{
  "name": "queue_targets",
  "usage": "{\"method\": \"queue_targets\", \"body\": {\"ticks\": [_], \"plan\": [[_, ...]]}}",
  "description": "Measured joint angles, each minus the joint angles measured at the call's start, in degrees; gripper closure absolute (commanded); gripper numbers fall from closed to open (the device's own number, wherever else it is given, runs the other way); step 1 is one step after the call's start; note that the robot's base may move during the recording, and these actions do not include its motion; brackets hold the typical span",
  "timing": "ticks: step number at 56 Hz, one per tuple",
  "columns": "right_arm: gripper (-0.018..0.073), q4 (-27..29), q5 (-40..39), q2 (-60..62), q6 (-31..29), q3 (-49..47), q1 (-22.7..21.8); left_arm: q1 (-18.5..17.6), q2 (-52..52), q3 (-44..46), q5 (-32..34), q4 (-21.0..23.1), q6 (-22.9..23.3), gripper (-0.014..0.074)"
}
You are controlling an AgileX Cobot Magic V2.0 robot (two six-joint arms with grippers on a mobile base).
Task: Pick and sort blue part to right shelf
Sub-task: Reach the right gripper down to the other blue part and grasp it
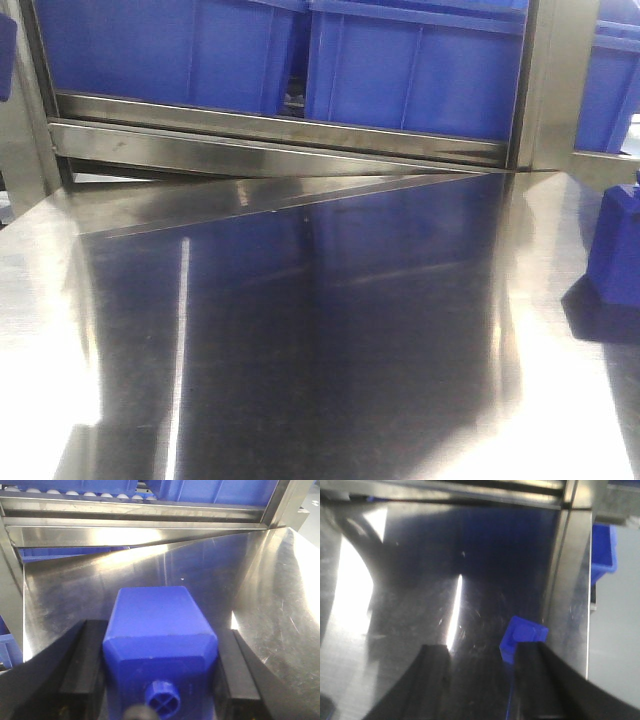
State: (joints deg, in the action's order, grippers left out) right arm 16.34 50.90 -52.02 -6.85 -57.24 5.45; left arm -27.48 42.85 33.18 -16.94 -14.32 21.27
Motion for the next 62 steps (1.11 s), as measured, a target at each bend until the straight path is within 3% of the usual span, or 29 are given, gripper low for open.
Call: {"method": "queue_targets", "body": {"ticks": [12,22,42,62], "plan": [[-0.0034,-0.1,9.0,-10.9,4.8,-6.7,0.0,0.0,0.0,0.0,0.0,0.0,0.0,0.0312],[-0.0034,-5.3,14.2,-19.0,13.2,-12.4,0.1,0.0,0.0,0.0,0.0,0.0,0.0,0.0312],[-0.0034,-15.8,14.5,-28.3,26.0,-15.1,8.6,0.0,0.0,0.0,0.0,0.0,0.0,0.0312],[-0.0034,-19.5,11.9,-34.3,31.7,-14.8,9.1,0.0,0.0,0.0,0.0,0.0,0.0,0.0312]]}}
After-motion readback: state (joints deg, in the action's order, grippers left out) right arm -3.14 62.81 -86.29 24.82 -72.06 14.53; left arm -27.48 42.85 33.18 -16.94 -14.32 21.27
